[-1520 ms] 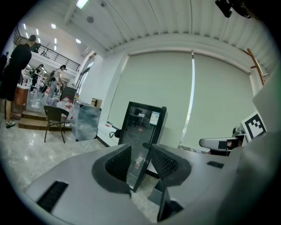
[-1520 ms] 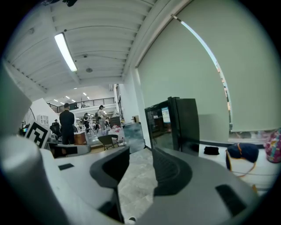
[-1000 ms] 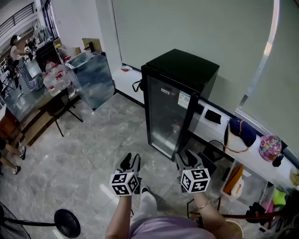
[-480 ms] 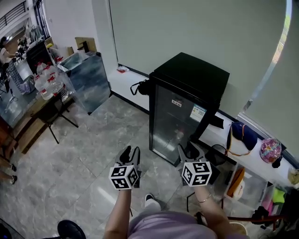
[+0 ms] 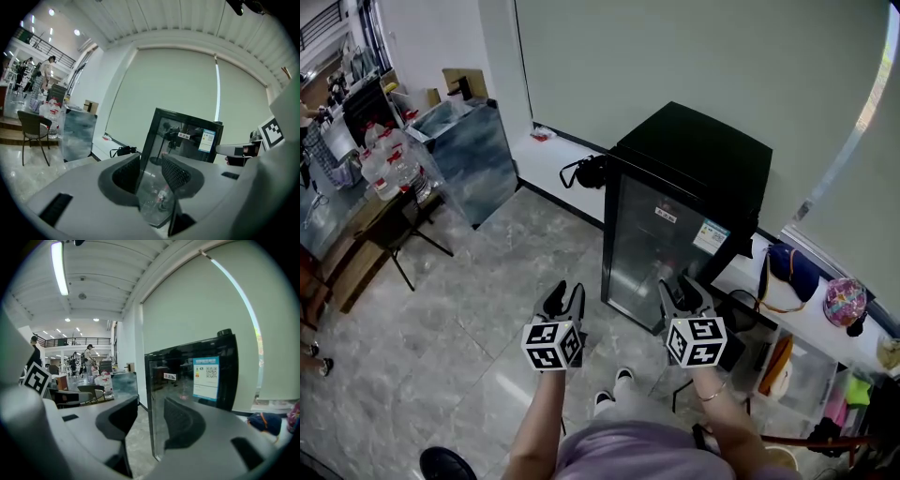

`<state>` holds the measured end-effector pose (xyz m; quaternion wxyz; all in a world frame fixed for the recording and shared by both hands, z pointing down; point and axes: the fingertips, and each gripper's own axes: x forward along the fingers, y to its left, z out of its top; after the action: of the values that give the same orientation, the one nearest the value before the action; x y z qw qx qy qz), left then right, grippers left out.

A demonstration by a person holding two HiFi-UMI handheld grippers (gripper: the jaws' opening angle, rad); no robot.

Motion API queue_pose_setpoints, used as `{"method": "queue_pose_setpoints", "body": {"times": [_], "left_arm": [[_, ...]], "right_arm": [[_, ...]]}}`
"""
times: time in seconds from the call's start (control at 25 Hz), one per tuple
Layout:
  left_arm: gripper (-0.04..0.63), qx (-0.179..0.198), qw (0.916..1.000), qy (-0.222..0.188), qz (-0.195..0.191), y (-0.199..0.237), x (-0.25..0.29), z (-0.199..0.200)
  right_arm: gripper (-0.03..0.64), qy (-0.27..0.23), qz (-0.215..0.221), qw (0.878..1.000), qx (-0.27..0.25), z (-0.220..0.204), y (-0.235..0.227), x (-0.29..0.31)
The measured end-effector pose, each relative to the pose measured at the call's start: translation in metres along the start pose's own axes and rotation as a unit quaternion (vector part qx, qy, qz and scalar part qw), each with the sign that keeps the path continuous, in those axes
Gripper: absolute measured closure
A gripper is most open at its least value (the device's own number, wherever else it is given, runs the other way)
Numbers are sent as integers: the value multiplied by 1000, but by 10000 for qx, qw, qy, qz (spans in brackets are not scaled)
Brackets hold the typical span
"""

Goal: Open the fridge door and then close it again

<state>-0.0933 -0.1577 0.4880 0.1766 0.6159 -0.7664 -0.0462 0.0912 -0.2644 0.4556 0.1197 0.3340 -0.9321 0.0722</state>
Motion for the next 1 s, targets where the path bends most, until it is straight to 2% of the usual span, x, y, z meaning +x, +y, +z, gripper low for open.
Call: {"method": "queue_pose_setpoints", "body": {"times": [0.32,0.6,1.0], "left_arm": [[465,107,9999,37,-44,8,45,14],[465,165,9998,64,72,22,87,26],[454,157,9998,142,69,22,138,26]], "right_arm": [[449,21,121,9999,-58,10,-5,48],[451,76,324,9994,-52,18,-10,91],[451,57,712,9974,-135,28,-8,134]]}}
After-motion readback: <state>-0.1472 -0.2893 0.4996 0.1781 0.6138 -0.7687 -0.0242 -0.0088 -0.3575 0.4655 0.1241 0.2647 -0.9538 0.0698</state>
